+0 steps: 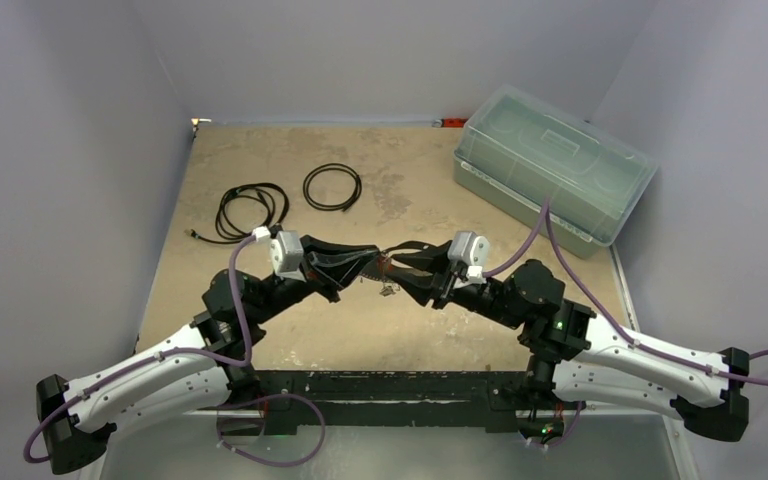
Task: Put the keys on the keyring
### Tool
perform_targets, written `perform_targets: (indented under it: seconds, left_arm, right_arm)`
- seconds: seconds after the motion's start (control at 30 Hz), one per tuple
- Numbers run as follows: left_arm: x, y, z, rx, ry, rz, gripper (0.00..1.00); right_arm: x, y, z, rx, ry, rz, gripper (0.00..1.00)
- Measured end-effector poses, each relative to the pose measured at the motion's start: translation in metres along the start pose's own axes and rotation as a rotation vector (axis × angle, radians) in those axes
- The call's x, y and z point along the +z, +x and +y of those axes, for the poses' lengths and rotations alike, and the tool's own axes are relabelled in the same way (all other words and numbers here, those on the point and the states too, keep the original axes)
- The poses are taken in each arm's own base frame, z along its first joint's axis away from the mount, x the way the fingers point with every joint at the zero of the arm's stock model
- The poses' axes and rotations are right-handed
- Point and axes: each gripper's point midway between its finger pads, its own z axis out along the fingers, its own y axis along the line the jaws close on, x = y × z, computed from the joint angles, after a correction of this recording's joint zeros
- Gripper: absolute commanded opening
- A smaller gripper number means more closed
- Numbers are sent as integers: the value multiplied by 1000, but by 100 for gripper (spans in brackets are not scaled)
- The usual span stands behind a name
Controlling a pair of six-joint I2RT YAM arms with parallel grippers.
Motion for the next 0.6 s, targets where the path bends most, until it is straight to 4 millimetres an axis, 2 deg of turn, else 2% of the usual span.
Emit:
perform_targets:
  seconds: [0.33, 0.6]
  left_arm:
    - [-1, 3, 0, -3, 2, -2, 0]
    - [0, 1, -3, -19, 15, -12, 0]
  right_arm:
    - [-1, -15, -1, -5, 4, -55, 35]
    - [0, -18, -2, -6, 5, -71, 34]
